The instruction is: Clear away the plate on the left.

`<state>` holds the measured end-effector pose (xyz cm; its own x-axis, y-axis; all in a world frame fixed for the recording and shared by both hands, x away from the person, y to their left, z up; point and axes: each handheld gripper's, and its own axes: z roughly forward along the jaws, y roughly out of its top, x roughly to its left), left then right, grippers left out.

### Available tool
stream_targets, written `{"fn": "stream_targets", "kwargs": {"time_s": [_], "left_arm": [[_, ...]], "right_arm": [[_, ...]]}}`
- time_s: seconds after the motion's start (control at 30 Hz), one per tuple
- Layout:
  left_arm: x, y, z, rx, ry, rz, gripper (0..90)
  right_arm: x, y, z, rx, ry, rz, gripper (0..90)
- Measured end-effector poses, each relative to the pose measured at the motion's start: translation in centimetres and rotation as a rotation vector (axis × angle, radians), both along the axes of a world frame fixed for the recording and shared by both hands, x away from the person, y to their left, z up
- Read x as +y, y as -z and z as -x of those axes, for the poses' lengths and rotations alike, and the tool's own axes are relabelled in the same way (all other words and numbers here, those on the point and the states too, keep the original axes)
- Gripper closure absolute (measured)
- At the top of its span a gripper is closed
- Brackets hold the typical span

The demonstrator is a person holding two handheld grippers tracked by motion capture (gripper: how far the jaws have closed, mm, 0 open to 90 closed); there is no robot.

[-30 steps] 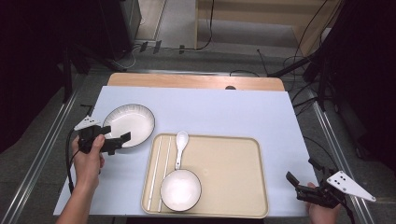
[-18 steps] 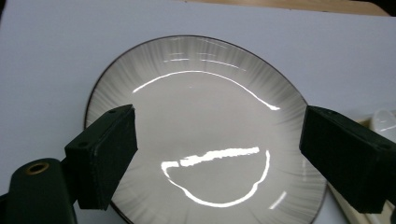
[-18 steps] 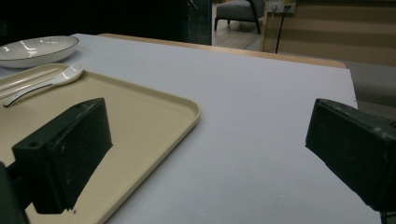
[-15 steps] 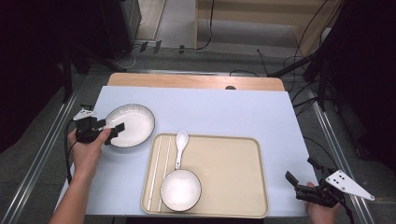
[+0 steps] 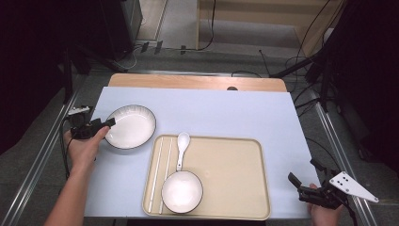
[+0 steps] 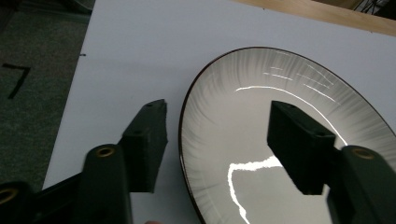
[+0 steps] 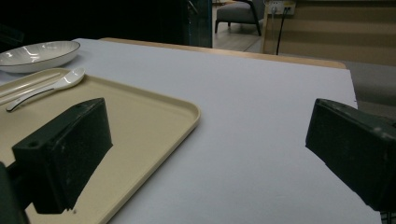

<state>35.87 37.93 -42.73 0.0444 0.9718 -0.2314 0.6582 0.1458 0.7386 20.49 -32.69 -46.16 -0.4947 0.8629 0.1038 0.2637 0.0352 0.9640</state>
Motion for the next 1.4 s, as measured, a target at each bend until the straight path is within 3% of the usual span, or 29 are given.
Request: {"fn": "stream_targets", "kwargs": {"time_s": [0.13, 0.27, 0.4, 0.47, 0.6, 0.73, 0.83, 0.93, 1.03, 1.17, 1.4], "left_arm": [[0.6, 0.3, -0.2, 0.036, -0.021, 0.035, 50.0], [0.8, 0.8, -0.3, 0.075, -0.009, 0.02, 54.8], [1.0, 1.3, -0.4, 0.103, 0.002, 0.059, 56.2], [1.1, 1.3, -0.5, 0.111, 0.024, 0.101, 60.6], [1.3, 1.4, -0.5, 0.131, 0.026, 0.112, 63.9], [1.9, 1.9, -0.7, 0.196, 0.033, 0.198, 66.8], [2.1, 2.4, -0.9, 0.221, 0.047, 0.211, 69.9], [2.4, 2.4, -1.1, 0.246, 0.011, 0.283, 72.4], [2.6, 2.6, -1.2, 0.257, -0.005, 0.323, 74.6], [2.5, 2.6, -1.3, 0.276, -0.03, 0.335, 74.9], [2.1, 2.3, -1.6, 0.295, -0.043, 0.337, 67.4]], "right_arm": [[0.0, 0.0, 0.0, -0.001, 0.002, 0.0, 0.2], [0.0, 0.0, 0.0, -0.002, 0.004, -0.002, 0.2], [-0.1, 0.0, 0.1, -0.001, 0.004, -0.005, 0.2], [-0.1, 0.0, 0.1, -0.001, 0.003, -0.006, 0.2], [-0.1, -0.1, 0.0, -0.001, -0.004, -0.008, 0.2], [-0.1, -0.1, 0.0, -0.001, -0.003, -0.008, 0.2], [-0.1, -0.1, 0.0, -0.001, 0.002, -0.008, 0.2], [-0.1, -0.1, 0.1, -0.003, 0.003, -0.006, 0.2], [-0.1, 0.0, 0.0, -0.001, 0.003, -0.006, 0.2], [0.1, -0.1, 0.0, -0.005, 0.005, 0.021, 0.2], [0.3, -0.2, -0.1, -0.005, -0.003, 0.021, 0.2]]}}
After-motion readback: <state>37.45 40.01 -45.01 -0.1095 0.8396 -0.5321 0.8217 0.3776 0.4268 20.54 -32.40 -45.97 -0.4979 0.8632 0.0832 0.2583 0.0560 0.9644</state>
